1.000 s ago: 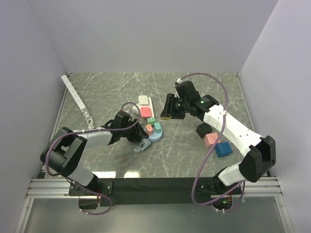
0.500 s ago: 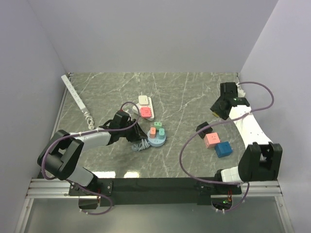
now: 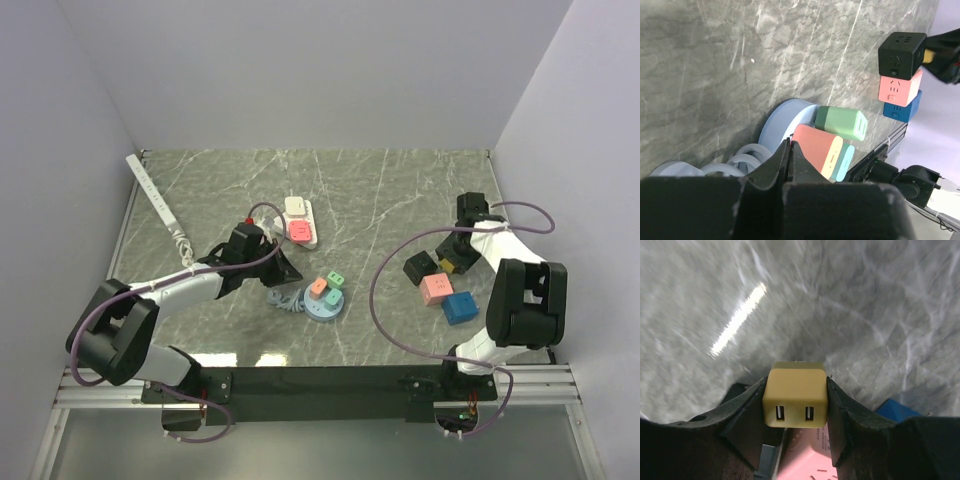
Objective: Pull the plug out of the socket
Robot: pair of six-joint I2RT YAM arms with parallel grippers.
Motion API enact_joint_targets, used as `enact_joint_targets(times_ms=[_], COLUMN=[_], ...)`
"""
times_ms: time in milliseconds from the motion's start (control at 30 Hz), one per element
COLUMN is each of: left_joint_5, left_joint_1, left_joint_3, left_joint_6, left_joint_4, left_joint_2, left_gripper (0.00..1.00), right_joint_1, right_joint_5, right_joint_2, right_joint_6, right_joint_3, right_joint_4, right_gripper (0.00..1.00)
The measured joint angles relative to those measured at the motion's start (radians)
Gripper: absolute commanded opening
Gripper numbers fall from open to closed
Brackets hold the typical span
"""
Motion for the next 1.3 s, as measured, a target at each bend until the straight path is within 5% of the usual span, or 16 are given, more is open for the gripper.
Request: enact_joint_targets(times_ms=[33, 167, 500, 833, 1067, 1300], left_joint_5=[0.000, 0.000, -0.013, -0.028, -0.042, -0.070], left_joint_1=[0.000, 0.000, 0.000, 0.000, 0.000, 0.000], left_joint_3=[0.000, 0.000, 0.000, 0.000, 0.001, 0.001], left_joint_6=[0.000, 0.000, 0.004, 0.011, 0.012, 0.012], left_joint_4=[-0.001, -0.003, -0.025, -0.037, -0.069, -0.092], left_joint_2=[-0.005, -0.010, -0.021, -0.028, -0.040, -0.069], left_gripper=[0.00, 0.00, 0.00, 0.00, 0.00, 0.00], right_joint_1=[0.000, 0.000, 0.048, 0.510, 0.750, 0.867], right_joint_5=[-0.011, -0.028, -0.034, -0.235, -0.264, -0.208], right_joint_2=[-0.003, -0.037, -0.264, -0.286, -0.233, -0.132], right_joint_6=[0.000, 0.004, -0.048, -0.088, 0.076, 0.261], right_joint_3=[-0.018, -0.039, 0.037, 0.070, 0.060, 0.061], right_joint_4=[0.002, 0.000, -0.046, -0.048, -0.037, -0.053], right_gripper=[0.45, 0.91, 0.96, 0.93, 0.91, 0.77])
